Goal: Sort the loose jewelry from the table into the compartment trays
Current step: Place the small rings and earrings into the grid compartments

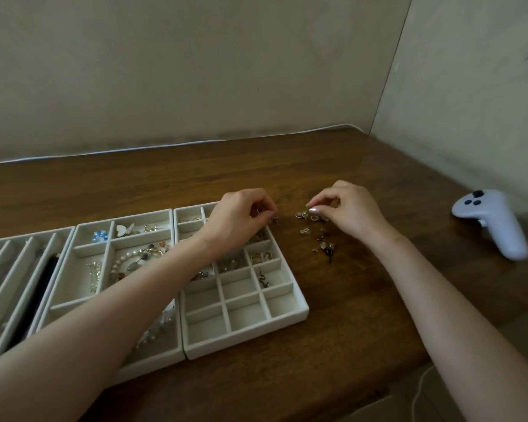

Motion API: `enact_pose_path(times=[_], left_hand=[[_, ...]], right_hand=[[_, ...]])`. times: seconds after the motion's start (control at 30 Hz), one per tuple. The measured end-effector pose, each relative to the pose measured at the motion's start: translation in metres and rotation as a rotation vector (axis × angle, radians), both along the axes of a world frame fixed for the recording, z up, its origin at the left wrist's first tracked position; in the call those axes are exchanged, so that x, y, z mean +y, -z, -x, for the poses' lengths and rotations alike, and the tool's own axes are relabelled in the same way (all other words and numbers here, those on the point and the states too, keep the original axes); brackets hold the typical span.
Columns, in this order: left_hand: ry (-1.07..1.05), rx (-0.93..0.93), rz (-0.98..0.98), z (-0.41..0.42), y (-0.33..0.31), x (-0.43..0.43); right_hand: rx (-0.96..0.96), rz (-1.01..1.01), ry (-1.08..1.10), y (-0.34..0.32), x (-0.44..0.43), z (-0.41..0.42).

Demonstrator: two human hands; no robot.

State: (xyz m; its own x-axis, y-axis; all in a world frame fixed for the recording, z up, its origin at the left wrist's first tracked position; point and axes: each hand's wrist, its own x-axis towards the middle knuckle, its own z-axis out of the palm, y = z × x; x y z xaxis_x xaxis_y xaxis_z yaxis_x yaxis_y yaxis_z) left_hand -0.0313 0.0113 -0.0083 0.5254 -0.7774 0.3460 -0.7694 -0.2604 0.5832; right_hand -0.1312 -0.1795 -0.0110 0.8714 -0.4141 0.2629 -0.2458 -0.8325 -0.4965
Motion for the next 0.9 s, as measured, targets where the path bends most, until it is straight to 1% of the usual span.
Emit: enact_pose_path(times=[0.1,0.17,0.3,0.43,0.57,0.63,0.77,0.9], left_hand=[[0.003,0.0,-0.004,0.001,0.0,0.0],[0.004,0.004,-0.009,0.001,-0.001,0.0],[0.004,0.008,-0.011,0.001,-0.002,0.001],[0.004,0.003,-0.013,0.001,-0.001,0.001],[0.009,0.007,-0.009,0.001,-0.001,0.001],[0.007,0.005,-0.012,0.0,-0.001,0.001],[0.005,0.002,-0.017,0.001,-0.002,0.001],[0.001,-0.007,-0.014,0.001,-0.002,0.001]], right_hand=[[0.015,0.074,0.006,0.003,0.002,-0.004],[0.005,0.08,0.006,0.003,0.002,-0.005],[-0.029,0.021,-0.007,0.002,0.0,-0.005],[-0.131,-0.076,-0.002,0.0,-0.004,-0.004],[-0.175,-0.108,0.005,0.001,-0.006,-0.004],[-0.17,-0.11,0.001,0.002,-0.005,-0.006],[-0.089,-0.057,-0.003,0.005,-0.005,-0.008],[-0.094,-0.029,0.048,0.001,-0.014,-0.004]])
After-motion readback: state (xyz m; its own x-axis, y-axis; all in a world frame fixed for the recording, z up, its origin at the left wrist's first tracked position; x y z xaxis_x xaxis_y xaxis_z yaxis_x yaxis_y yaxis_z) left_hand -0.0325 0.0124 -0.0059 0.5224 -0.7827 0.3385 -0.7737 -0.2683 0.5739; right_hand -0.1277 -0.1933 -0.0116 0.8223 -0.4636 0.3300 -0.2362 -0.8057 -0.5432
